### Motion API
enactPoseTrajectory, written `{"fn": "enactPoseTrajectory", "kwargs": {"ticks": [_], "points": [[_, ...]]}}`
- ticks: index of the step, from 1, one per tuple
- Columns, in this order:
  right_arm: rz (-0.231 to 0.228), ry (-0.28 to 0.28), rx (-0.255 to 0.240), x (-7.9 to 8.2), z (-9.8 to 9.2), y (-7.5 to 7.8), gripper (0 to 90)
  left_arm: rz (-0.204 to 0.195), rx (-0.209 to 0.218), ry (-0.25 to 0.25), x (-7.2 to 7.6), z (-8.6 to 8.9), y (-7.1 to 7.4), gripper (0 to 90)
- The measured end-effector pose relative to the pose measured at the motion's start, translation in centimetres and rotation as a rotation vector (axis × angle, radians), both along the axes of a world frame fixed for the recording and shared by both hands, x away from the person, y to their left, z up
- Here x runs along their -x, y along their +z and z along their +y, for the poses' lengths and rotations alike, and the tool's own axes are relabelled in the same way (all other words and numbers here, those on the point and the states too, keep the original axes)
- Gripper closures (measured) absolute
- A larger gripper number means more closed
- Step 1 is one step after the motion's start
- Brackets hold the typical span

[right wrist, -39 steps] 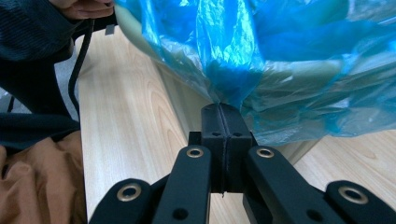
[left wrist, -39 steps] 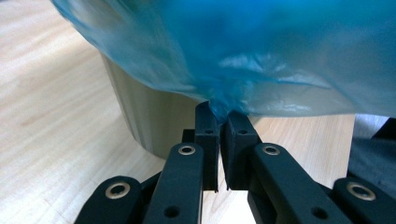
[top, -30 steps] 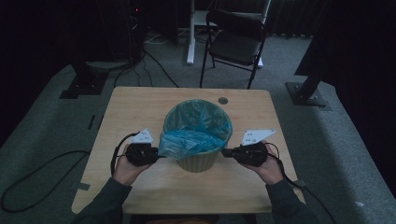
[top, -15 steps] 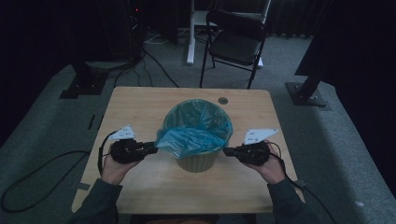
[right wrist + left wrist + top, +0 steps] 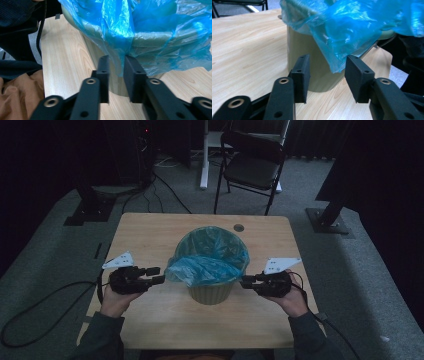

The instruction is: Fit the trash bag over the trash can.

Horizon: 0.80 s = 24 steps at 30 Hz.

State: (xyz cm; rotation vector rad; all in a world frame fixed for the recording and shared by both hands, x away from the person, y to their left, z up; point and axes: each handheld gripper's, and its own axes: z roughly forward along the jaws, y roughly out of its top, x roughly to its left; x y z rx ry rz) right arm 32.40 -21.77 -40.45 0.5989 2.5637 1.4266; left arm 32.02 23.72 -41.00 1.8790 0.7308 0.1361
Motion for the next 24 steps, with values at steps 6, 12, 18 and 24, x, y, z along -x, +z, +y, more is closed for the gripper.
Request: {"fn": "enactPoseTrajectory", "kwargs": {"ticks": [6,12,18,24], "points": [[-0.011,-0.022,-0.021,0.2,-0.5,0.4,61.9,-0.037,-0.023,-0.019,0.3,-0.8,0.5,47.8],[-0.036,-0.032,-0.038,0.6,-0.5,0.8,57.3,-0.050,-0.057,-0.027,-0.1,-2.1,0.5,47.0],[-0.051,-0.028,-0.034,0.8,0.0,1.0,56.4,-0.057,-0.078,-0.018,-0.7,-3.4,0.5,55.6],[-0.055,-0.043,-0.032,1.1,0.3,1.1,57.3,-0.057,-0.097,-0.019,-0.8,-4.1,0.3,70.8]]}}
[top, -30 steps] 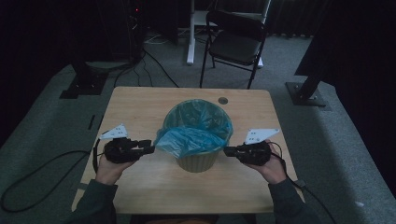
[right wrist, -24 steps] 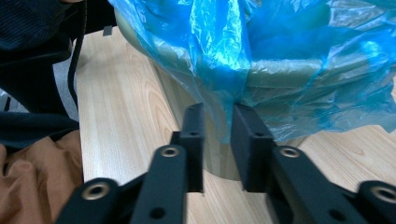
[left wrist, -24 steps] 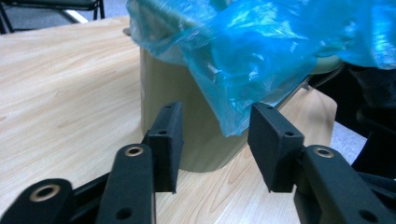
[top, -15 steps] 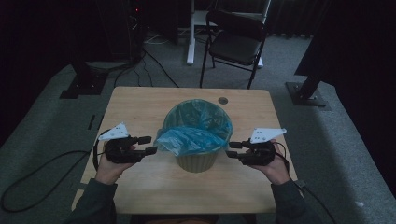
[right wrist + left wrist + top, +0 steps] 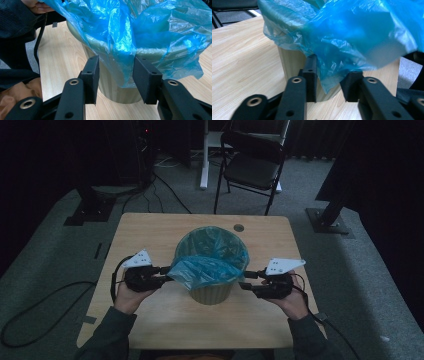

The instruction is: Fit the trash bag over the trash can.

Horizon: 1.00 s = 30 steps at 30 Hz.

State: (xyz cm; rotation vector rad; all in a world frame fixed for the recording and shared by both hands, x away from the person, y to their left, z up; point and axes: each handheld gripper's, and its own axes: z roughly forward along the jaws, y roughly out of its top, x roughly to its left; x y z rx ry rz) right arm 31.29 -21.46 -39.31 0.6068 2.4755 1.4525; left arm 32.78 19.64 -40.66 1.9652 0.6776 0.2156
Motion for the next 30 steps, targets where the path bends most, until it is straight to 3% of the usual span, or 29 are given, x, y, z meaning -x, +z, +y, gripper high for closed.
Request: {"fn": "enactPoseTrajectory", "kwargs": {"ticks": [3,9,22,30], "points": [[0.010,-0.023,-0.004,-0.1,0.0,0.0,60.6,-0.001,-0.019,-0.012,0.0,-0.5,-0.1,79.0],[0.029,-0.062,-0.002,-0.3,-0.1,0.1,64.4,0.001,-0.034,-0.032,0.0,-1.3,-0.4,86.8],[0.057,-0.061,0.004,-0.2,0.1,0.1,62.5,0.006,-0.053,-0.054,0.4,-1.9,-1.0,88.5],[0.075,-0.060,0.002,-0.3,0.1,0.1,67.4,0.014,-0.084,-0.058,0.6,-2.2,-1.9,88.6]]}}
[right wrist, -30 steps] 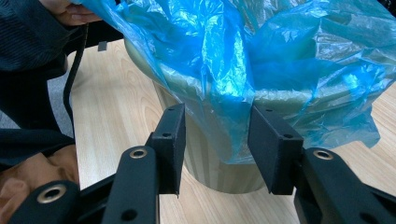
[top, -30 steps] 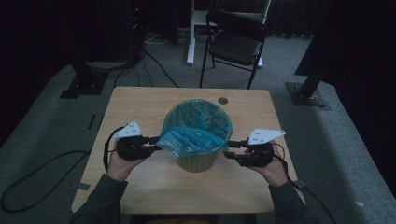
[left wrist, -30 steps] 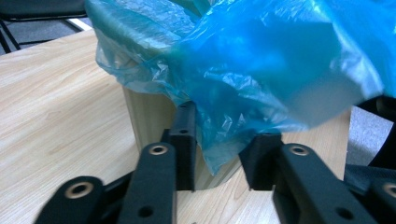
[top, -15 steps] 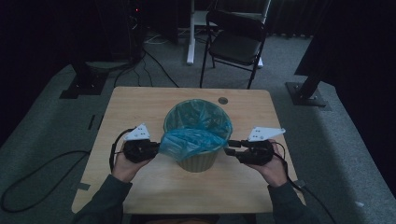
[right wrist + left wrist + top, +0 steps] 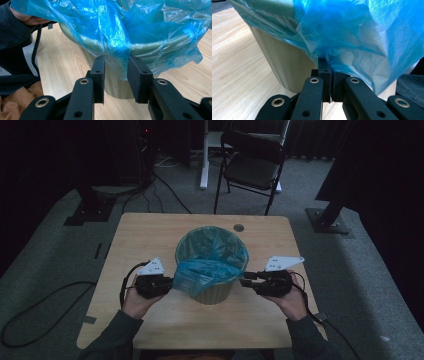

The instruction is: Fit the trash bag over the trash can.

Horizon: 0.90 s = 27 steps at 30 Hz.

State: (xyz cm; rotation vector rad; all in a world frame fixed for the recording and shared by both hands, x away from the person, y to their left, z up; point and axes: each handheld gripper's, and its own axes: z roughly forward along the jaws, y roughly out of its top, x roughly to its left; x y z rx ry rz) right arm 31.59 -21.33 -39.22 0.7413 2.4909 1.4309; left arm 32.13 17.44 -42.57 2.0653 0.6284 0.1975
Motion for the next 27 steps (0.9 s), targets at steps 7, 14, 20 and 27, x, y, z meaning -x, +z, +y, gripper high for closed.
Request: {"fn": "enactPoseTrajectory", "kwargs": {"ticks": [7,14,20,27], "points": [[0.009,-0.023,-0.002,0.0,0.0,0.0,65.9,0.005,-0.015,0.005,0.1,0.2,-0.4,88.6],[0.018,-0.027,0.008,0.0,0.3,-0.1,65.8,0.017,-0.020,0.012,0.1,0.6,-0.9,88.6],[0.025,-0.016,0.016,0.2,0.9,-0.1,78.7,0.023,-0.024,0.009,0.2,0.6,-1.2,88.6],[0.040,0.018,0.016,0.3,1.2,-0.3,90.0,0.032,-0.027,0.011,0.2,0.7,-1.5,88.6]]}}
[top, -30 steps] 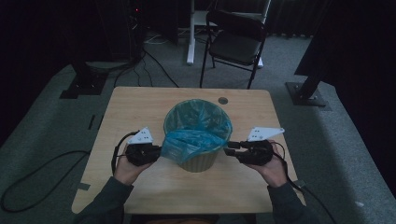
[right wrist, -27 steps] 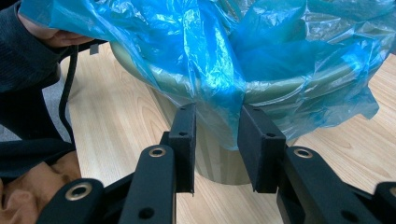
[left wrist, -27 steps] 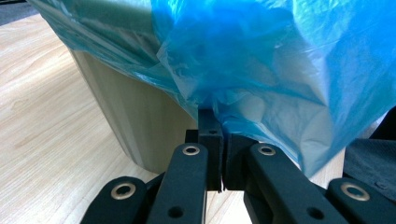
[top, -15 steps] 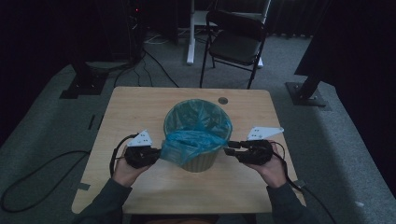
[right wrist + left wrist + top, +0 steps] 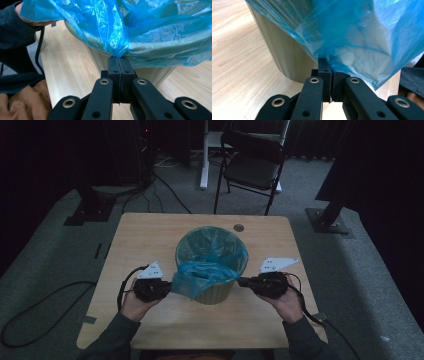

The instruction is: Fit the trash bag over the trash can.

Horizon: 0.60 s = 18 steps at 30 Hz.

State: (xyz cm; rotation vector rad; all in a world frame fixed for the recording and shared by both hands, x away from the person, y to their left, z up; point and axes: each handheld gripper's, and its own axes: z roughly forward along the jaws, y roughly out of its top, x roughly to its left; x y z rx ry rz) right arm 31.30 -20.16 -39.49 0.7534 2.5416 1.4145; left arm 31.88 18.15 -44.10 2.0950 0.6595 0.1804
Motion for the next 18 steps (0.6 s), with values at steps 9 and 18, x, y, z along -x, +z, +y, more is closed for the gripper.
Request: {"fn": "enactPoseTrajectory", "kwargs": {"ticks": [9,18], "points": [[0.003,0.080,0.059,0.3,0.7,-0.5,90.0,0.017,-0.010,0.014,0.1,0.6,-0.7,88.6],[0.017,0.139,0.106,0.5,1.2,-1.0,90.0,0.026,-0.027,0.032,0.1,1.2,-1.2,88.7]]}}
